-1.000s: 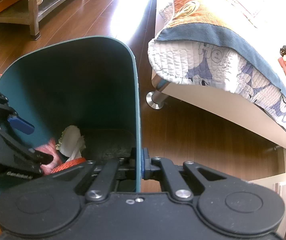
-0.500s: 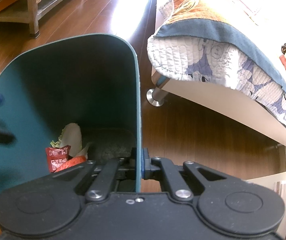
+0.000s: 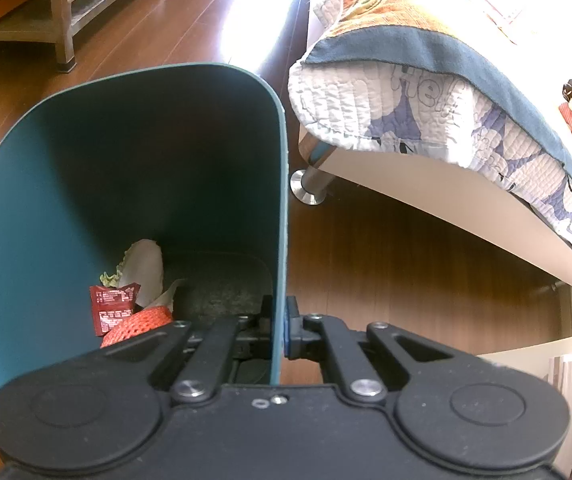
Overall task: Collect trash
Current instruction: 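Return the left gripper to the pile and grasp the clear plastic bag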
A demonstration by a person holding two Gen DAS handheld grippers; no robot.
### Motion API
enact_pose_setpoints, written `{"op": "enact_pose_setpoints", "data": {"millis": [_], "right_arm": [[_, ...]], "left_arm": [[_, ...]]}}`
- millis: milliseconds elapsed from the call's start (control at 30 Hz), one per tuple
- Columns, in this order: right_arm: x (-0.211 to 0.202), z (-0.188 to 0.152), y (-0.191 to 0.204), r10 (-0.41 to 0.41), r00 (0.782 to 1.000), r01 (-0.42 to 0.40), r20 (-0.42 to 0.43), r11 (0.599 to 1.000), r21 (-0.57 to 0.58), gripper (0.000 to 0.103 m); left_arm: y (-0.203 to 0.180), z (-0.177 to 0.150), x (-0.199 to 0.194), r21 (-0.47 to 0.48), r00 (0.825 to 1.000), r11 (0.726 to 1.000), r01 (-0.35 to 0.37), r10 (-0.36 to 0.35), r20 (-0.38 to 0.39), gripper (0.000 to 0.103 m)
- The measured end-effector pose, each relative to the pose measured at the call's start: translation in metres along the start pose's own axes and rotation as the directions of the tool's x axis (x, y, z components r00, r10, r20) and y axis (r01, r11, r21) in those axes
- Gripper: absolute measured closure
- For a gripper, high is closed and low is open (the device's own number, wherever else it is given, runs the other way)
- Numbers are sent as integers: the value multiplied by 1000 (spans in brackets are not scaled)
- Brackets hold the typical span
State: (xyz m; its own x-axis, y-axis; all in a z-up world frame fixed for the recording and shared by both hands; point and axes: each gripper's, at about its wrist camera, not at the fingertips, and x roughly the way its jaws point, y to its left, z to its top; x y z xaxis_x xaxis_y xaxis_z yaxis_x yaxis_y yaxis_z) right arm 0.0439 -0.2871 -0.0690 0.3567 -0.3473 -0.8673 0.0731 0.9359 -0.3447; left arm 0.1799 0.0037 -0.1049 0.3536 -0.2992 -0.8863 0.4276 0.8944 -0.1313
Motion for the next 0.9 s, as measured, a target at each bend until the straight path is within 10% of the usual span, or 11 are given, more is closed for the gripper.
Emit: {"op": "enact_pose_setpoints", "data": {"millis": [333,633,900], "right_arm": [[1,-2,-1,-10,1000,10,-8,1000,9,99],[2,-2,0,-21,1000,21,-3,1000,8,99],[1,-4,0,-26,1000,26,-3,1000,11,99]], "left_arm": [[80,-63,98,-329,952,929,-168,66,-300,23],[110,-97,151,-473,916,846,-246,43,-400,23],[135,-118,179,-669,901,680,-300,-30,-434,23]]}}
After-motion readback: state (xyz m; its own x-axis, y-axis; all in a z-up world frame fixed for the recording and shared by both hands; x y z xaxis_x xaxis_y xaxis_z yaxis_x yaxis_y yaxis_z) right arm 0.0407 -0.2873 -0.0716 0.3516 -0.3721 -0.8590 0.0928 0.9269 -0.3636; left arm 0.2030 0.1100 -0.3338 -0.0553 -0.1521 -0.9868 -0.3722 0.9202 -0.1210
